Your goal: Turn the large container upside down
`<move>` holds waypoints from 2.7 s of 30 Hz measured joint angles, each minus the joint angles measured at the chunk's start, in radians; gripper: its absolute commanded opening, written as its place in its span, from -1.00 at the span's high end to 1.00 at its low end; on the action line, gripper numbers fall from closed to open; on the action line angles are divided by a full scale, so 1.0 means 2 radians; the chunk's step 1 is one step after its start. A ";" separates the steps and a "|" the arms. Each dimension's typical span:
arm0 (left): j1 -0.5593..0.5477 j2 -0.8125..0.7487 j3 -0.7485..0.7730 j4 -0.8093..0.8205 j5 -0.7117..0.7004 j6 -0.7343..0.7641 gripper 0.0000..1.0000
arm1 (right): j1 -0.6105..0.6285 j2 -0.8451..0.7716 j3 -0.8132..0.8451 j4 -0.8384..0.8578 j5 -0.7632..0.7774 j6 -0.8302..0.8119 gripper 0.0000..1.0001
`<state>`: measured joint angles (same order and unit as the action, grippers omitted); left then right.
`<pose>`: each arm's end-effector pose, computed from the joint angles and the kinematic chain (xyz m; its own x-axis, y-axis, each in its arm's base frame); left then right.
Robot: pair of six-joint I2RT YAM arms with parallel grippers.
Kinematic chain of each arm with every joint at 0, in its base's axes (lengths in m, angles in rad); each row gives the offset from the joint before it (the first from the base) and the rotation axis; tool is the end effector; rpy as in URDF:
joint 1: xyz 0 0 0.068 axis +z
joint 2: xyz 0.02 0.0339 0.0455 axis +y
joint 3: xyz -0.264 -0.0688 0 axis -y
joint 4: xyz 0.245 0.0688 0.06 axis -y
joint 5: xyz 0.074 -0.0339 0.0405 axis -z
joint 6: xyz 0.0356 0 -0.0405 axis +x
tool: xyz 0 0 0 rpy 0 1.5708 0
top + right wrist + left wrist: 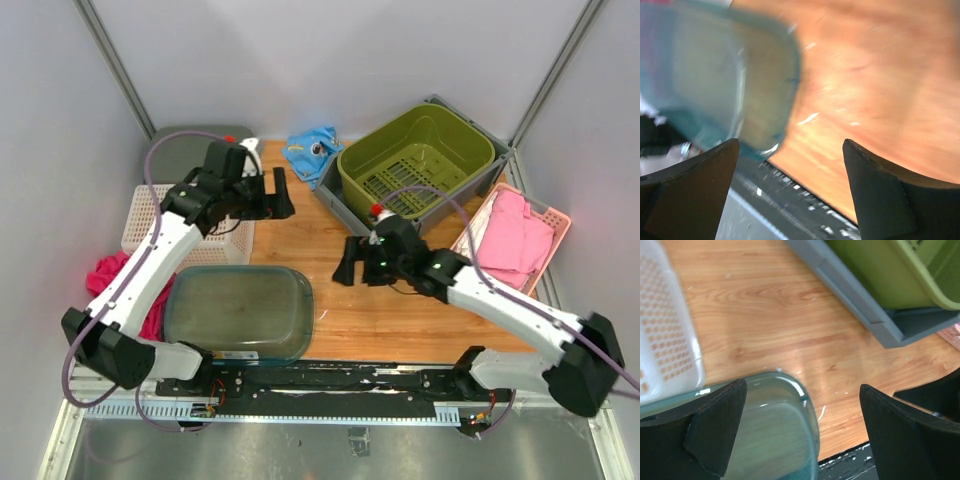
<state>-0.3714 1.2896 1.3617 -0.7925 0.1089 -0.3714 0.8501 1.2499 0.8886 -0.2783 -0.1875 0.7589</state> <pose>0.2492 -0.1012 0.3725 -0.7314 -0.1023 -0.6743 0.1840 0.9224 -0.3396 0.1762 0.2107 0.2685 -0.8617 0.0434 -0.5056 -0.3362 0.6975 0.6328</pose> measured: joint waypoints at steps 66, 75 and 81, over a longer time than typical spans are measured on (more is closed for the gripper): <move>-0.148 0.031 -0.217 0.205 0.006 0.048 -0.98 | -0.200 0.387 0.509 -0.283 0.018 -0.409 0.75; -0.136 0.068 -0.202 0.254 0.041 0.024 -0.98 | -0.211 0.384 0.522 -0.298 0.050 -0.444 0.99; -0.136 0.134 -0.159 0.281 0.069 0.015 -0.98 | -0.260 0.331 0.504 -0.297 0.027 -0.462 0.99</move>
<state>-0.6434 1.5570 1.0428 -0.2302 0.2470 -0.3408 0.3302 1.9121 1.8969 -0.8722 -0.1329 -0.1654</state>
